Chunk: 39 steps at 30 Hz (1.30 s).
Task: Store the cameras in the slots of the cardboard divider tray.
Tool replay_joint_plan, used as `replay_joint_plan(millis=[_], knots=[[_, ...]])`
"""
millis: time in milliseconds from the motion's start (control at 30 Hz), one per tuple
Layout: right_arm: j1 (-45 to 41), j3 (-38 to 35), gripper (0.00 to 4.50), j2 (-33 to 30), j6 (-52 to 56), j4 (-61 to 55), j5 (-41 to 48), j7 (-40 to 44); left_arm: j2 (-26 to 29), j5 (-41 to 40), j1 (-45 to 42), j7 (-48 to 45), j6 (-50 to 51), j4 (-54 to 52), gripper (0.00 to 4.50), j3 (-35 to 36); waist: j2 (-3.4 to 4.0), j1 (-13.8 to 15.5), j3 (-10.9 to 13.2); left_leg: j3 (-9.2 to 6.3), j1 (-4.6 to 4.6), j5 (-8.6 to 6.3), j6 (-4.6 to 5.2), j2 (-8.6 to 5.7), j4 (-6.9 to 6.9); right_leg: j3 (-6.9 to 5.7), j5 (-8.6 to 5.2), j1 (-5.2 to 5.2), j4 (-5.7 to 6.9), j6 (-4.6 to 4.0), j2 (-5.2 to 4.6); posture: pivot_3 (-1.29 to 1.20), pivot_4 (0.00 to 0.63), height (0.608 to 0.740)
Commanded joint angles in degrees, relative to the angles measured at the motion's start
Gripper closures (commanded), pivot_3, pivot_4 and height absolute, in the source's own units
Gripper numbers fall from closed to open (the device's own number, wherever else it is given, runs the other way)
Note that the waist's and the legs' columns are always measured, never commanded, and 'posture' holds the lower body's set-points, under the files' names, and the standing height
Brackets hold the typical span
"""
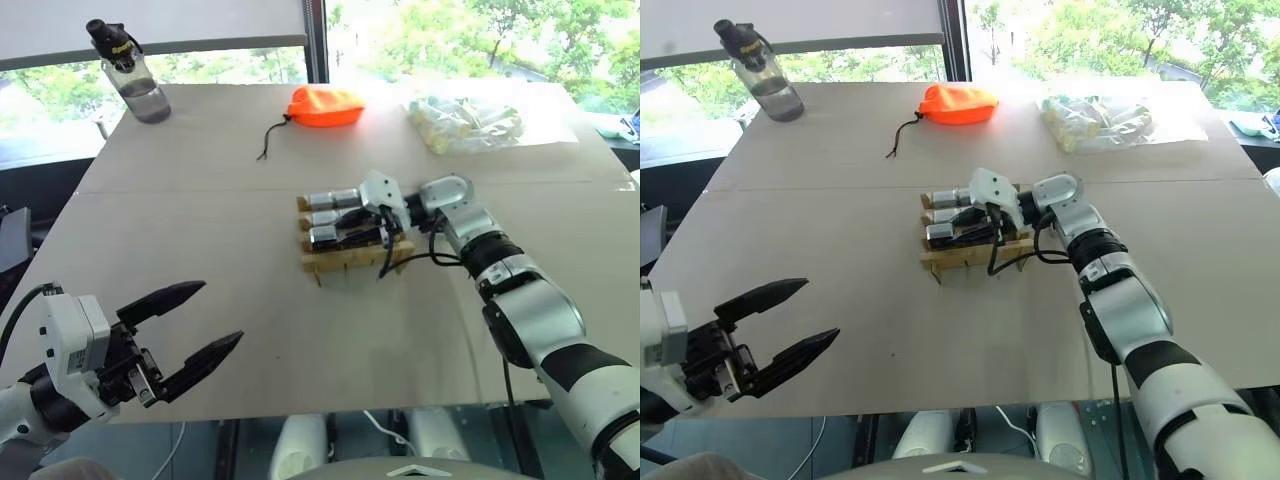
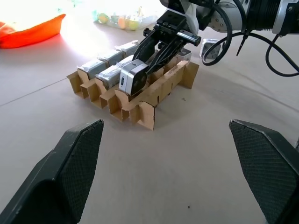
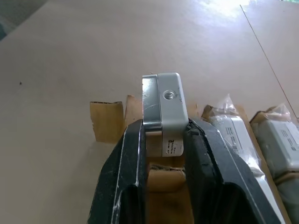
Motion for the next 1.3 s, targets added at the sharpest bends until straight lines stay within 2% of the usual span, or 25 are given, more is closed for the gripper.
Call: replay_joint_plan(millis=[33,300,433,533,567,667,800,1067,1200,1300], knots=[[-1.6,-1.73,3.89,-0.5,-0.8,0.2,-0.22,-0.01,0.61,-0.5,-0.53,0.17,-0.57,-0.72,0.0,0.29,0.0,-0.06,0.0,0.0,0.0,0.0,0.0,0.0,0.0,0.0,0.0,0.0,0.0,0.0,0.0,0.0,0.15,0.74],[-1.13,-1.46,3.89,0.41,1.86,-0.73,-0.98,1.04,0.92,-0.45,-1.34,0.23,-0.22,-0.63,0.0,-0.01,0.0,-0.56,0.0,-0.01,-0.02,0.0,0.0,0.0,0.0,0.01,0.01,0.0,-0.01,0.02,-0.03,0.0,0.15,0.74],[-1.05,-2.27,2.26,0.18,2.56,-2.13,-0.36,1.16,0.85,-0.42,-1.66,0.39,-0.33,-0.81,0.0,-0.38,0.0,-0.68,0.0,-0.03,-0.02,0.0,0.0,0.0,0.0,0.01,0.01,0.0,-0.01,0.02,-0.04,0.0,0.15,0.74],[-1.01,-3.77,0.75,0.11,3.29,-3.03,0.68,0.29,0.88,-0.24,-2.06,0.25,-0.45,-0.67,0.0,-0.94,0.0,-0.77,0.0,-0.06,-0.03,0.0,0.0,0.0,-0.01,0.01,0.01,0.0,-0.01,0.02,-0.05,0.0,0.15,0.74],[-0.87,-4.1,0.43,-0.51,3.42,-4.2,1.02,0.81,0.98,-0.1,-2.4,0.28,-0.46,-0.56,0.0,-1.37,0.01,-0.78,0.0,-0.06,-0.02,0.0,0.0,0.0,-0.01,0.02,0.01,0.0,-0.01,0.02,-0.05,0.0,0.15,0.74],[0.16,-5.28,0.43,-2.46,5.24,-9.59,2.64,1.7,1.28,0.03,-3.37,0.32,-0.42,-0.25,0.0,-2.44,0.03,-0.73,0.02,-0.12,-0.07,0.0,0.0,-0.02,-0.01,0.02,0.01,0.0,-0.01,0.02,-0.08,0.0,0.15,0.74],[6.89,-8.49,0.43,-8.1,14.83,-26.85,7.01,-0.45,2.27,-0.14,-5.84,0.15,-0.02,0.27,0.0,-5.02,0.03,-0.16,0.02,-0.22,-0.12,0.0,0.0,-0.03,-0.01,-0.03,0.06,0.02,-0.04,0.1,-0.11,0.0,0.15,0.74],[30.87,-22.9,0.43,-22.46,37.51,-60.21,13.66,-17.13,6.95,0.44,-14.29,-2.41,0.51,5.03,0.0,-10.4,0.08,1.03,0.05,-0.27,-0.19,-0.01,-0.01,-0.08,-0.04,-0.14,0.06,0.02,-0.11,0.11,-0.12,0.0,0.15,0.74],[41.95,-27.58,0.43,-28.42,42.19,-66.05,13.13,-21.96,9.15,0.04,-21.32,-4.04,1.03,8.46,0.0,-14.8,0.09,1.07,0.06,-0.14,-0.08,-0.01,0.01,-0.1,-0.04,-0.17,0.05,0.02,-0.08,0.13,-0.05,0.0,0.15,0.74],[47.03,-28.97,0.43,-30.06,44.8,-67.45,13.39,-25.35,10.7,0.59,-25.37,-5.92,1.53,10.69,0.0,-17.57,0.08,0.7,0.06,-0.04,-0.03,-0.01,0.02,-0.09,-0.04,-0.06,0.04,0.03,-0.09,0.14,0.05,0.0,0.15,0.74]])
